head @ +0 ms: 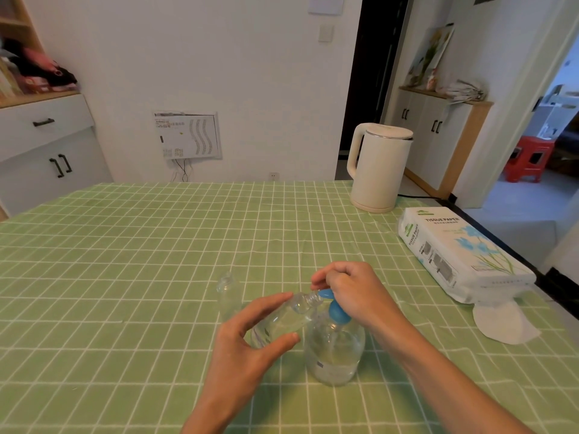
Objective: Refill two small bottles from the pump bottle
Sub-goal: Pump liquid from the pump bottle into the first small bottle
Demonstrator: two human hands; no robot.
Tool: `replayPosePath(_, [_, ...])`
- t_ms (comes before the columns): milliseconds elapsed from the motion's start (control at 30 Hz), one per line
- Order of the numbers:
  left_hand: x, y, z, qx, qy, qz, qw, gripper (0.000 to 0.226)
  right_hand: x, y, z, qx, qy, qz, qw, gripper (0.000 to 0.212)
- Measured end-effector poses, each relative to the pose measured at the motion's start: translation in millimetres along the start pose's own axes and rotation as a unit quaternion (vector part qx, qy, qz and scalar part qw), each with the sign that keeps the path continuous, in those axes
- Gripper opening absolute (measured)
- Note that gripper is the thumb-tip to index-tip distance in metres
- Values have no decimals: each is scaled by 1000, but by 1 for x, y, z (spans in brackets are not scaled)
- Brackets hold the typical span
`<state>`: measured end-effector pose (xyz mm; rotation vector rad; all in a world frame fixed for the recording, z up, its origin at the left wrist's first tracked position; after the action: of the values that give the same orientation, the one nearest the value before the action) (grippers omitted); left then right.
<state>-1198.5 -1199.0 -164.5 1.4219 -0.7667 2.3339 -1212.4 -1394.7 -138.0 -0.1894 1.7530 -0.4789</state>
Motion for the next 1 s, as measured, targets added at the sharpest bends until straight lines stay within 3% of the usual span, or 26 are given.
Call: replayPosePath(1000, [-6,-2,-2,7,-2,12,1000,52,-1,-2,1,1,-3,-3,1000,39])
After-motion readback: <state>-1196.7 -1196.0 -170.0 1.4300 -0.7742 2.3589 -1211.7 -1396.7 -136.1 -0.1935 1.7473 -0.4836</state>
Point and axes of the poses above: each hand's wrist, its own z-axis towards the middle knuckle, its own y-axis out of the palm, x = y × z, the point moved 10 cm from there along z, towards the middle knuckle, and after that the axes turned 12 degrees about -x, right-handed, at the moved point
